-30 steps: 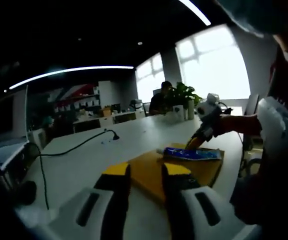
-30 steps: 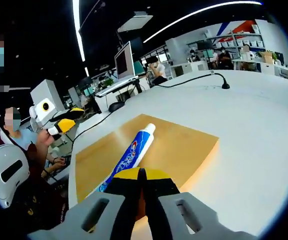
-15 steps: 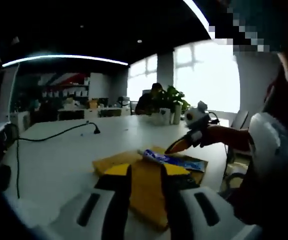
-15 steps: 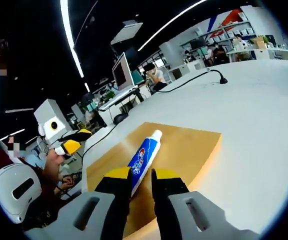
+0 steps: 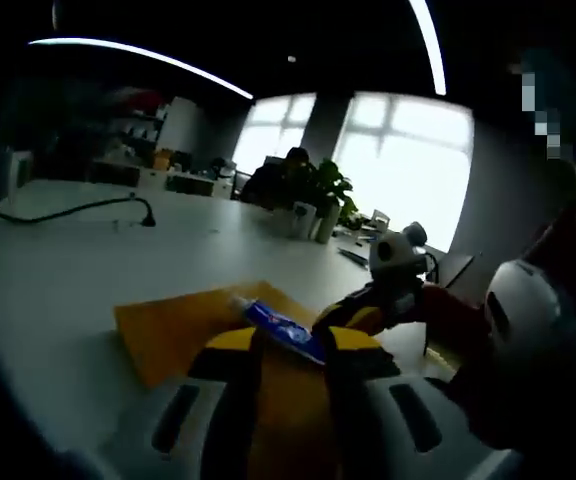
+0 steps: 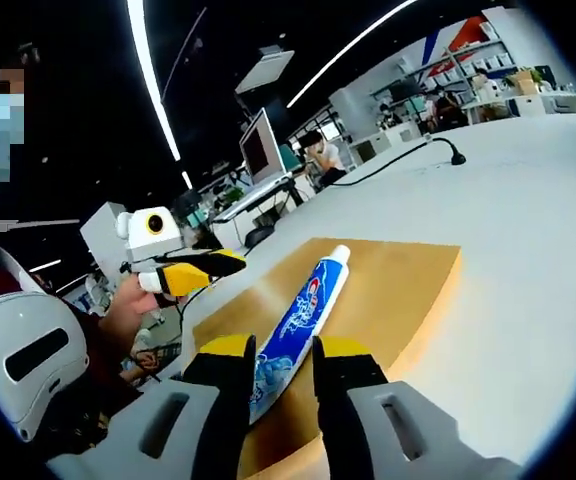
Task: Pick up the toothpaste unscrew the cap squeeze it onto the small board screw the cap back on and return it to the table
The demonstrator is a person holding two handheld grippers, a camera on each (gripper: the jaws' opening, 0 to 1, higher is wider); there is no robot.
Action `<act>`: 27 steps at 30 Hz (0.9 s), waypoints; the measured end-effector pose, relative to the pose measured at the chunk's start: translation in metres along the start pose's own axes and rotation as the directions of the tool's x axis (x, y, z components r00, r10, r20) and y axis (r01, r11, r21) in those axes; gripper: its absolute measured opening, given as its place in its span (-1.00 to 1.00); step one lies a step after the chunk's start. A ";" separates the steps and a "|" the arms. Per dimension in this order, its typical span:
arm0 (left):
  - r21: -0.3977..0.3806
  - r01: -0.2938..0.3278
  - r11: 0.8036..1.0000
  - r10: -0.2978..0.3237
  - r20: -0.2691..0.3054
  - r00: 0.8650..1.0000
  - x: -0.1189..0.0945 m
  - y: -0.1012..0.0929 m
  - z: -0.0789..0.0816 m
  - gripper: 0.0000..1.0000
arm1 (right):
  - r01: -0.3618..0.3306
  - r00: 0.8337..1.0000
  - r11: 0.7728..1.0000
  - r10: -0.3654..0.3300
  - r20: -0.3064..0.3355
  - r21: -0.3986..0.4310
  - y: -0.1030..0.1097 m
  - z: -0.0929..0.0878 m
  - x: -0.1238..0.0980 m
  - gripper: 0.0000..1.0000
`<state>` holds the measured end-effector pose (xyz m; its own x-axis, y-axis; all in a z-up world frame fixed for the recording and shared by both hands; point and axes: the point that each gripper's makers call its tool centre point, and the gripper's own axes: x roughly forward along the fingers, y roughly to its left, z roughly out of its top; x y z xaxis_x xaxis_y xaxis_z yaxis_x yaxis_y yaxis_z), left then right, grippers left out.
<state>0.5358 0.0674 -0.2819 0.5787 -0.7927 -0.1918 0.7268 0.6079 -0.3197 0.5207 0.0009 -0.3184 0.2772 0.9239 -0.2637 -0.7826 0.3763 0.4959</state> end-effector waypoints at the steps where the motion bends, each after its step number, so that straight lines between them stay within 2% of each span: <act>1: 0.002 -0.003 1.000 0.003 -0.010 1.000 0.003 0.001 -0.001 -0.46 | -0.007 1.000 1.000 0.007 0.005 0.004 0.002 -0.001 0.000 -0.52; 3: 0.011 -0.007 1.000 0.007 -0.029 1.000 0.008 0.002 -0.003 -0.46 | -0.022 1.000 1.000 0.022 0.013 0.010 0.005 -0.002 0.000 -0.52; 8: -0.028 0.014 1.000 -0.016 -0.069 0.997 0.023 0.001 -0.005 -0.43 | -0.052 0.998 0.999 0.052 0.026 0.010 0.012 -0.001 0.001 -0.48; 14: -0.028 0.004 1.000 -0.008 -0.124 0.992 0.034 0.004 -0.010 -0.36 | -0.075 0.997 0.996 0.076 0.011 -0.040 0.024 -0.002 0.008 -0.46; 16: -0.021 0.001 1.000 -0.004 -0.131 0.991 0.036 0.004 -0.008 -0.34 | -0.054 0.998 0.997 0.056 0.027 -0.064 0.021 0.003 0.004 -0.46; 19: -0.030 0.002 1.000 -0.006 -0.143 0.990 0.038 0.005 -0.008 -0.32 | -0.005 0.998 0.998 0.009 0.063 -0.058 0.009 0.009 -0.005 -0.46; 21: -0.033 0.004 0.999 -0.010 -0.163 0.987 0.039 0.004 -0.012 -0.31 | 0.005 0.999 0.998 -0.001 0.052 -0.068 0.008 0.007 -0.005 -0.43; 24: 0.003 -0.012 1.000 0.012 -0.184 0.983 0.041 0.007 -0.015 -0.25 | 0.029 0.999 0.994 -0.027 0.020 -0.102 0.005 0.000 -0.005 -0.41; 27: -0.011 -0.010 1.000 0.008 -0.184 0.983 0.042 0.006 -0.013 -0.27 | 0.021 1.000 0.991 -0.022 -0.003 -0.131 0.008 -0.004 -0.004 -0.35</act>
<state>0.5596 0.0378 -0.3042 0.5063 -0.7829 -0.3615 0.7168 0.6152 -0.3284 0.5109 0.0004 -0.3165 0.2927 0.9153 -0.2767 -0.8429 0.3836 0.3774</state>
